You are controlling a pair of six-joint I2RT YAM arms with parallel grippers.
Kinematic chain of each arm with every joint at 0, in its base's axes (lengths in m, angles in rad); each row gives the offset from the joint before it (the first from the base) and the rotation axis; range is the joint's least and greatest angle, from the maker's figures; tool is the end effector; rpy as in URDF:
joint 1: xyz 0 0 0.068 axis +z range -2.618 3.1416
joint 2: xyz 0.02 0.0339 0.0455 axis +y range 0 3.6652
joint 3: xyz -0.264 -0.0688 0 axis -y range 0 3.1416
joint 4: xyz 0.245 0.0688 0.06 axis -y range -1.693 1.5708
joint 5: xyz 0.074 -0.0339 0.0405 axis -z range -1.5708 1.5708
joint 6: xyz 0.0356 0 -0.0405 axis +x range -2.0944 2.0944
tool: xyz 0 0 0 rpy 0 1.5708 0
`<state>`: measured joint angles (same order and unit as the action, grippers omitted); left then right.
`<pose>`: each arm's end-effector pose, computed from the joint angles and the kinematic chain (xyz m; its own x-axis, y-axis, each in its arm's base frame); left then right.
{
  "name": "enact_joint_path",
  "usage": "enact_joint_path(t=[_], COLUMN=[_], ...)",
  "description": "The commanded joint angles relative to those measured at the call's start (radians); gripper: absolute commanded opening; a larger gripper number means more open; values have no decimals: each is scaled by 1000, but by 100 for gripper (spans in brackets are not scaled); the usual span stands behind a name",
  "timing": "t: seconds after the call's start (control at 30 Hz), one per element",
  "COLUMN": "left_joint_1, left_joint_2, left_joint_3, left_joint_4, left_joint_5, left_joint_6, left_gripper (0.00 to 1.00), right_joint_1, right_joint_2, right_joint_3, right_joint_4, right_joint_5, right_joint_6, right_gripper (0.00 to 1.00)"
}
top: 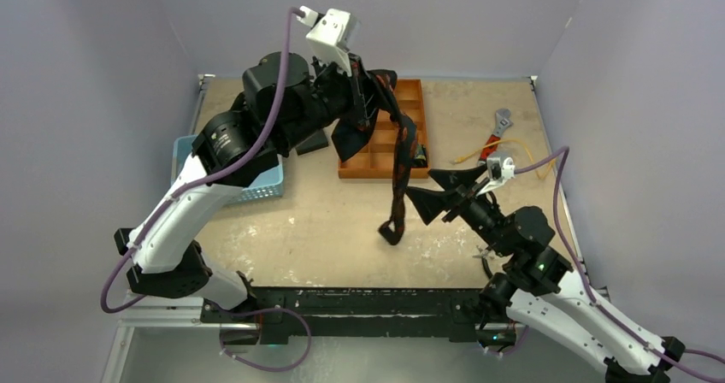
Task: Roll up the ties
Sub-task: Flatten out the tie at the center of the board.
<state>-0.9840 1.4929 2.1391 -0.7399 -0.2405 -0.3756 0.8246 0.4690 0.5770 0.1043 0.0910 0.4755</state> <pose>0.1549 -0.2177 0.5620 -0.2967 -0.1972 -0.9344 0.6112 0.7126 -0.3445 0.0897 0.0922 0.3419 -0.1800 0.4769 -0.8603 -0.6620 0.5882 0.4645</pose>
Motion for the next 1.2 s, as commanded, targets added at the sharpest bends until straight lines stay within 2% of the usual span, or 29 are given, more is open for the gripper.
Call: enact_joint_path(t=[0.0, 0.13, 0.27, 0.4, 0.47, 0.53, 0.67, 0.73, 0.83, 0.9, 1.03, 1.17], left_joint_1=[-17, -22, -36, -103, -152, -195, -296, -348, -419, -448, -475, -490], left_joint_2=[14, -3, 7, 130, 199, 241, 254, 261, 277, 299, 356, 387], left_joint_3=[92, 60, 14, 142, 222, 268, 242, 209, 124, 86, 171, 198], left_joint_4=[47, 26, 56, -21, -50, -38, 161, 311, 680, 935, 982, 1065], left_joint_5=[30, -99, -281, -504, -660, -737, -953, -1055, -1192, -1234, -1245, -1241], left_joint_6=[58, 196, 296, 313, 334, 361, 522, 684, 1017, 1223, 1313, 1397], left_gripper=[0, 0, 0, 0, 0, 0, 0, 0, 0, 0, 0, 0], right_joint_1=[4, 4, 4, 4, 5, 7, 19, 26, 28, 29, 30, 30], right_joint_2=[-19, -11, 73, 183, 214, 245, 263, 248, 247, 259, 291, 319], right_joint_3=[75, 139, 227, 297, 304, 311, 303, 288, 285, 288, 306, 314], right_joint_4=[-46, -48, -82, -131, -113, -95, -9, 47, 93, 106, 104, 150], right_joint_5=[16, -31, -24, 97, 154, 189, 202, 186, 159, 153, 191, 166], right_joint_6=[-53, -66, -80, -80, -81, -86, -124, -145, -177, -191, -210, -215], right_gripper=[99, 99, 99, 99, 98, 98, 97, 97, 97, 97, 95, 87])
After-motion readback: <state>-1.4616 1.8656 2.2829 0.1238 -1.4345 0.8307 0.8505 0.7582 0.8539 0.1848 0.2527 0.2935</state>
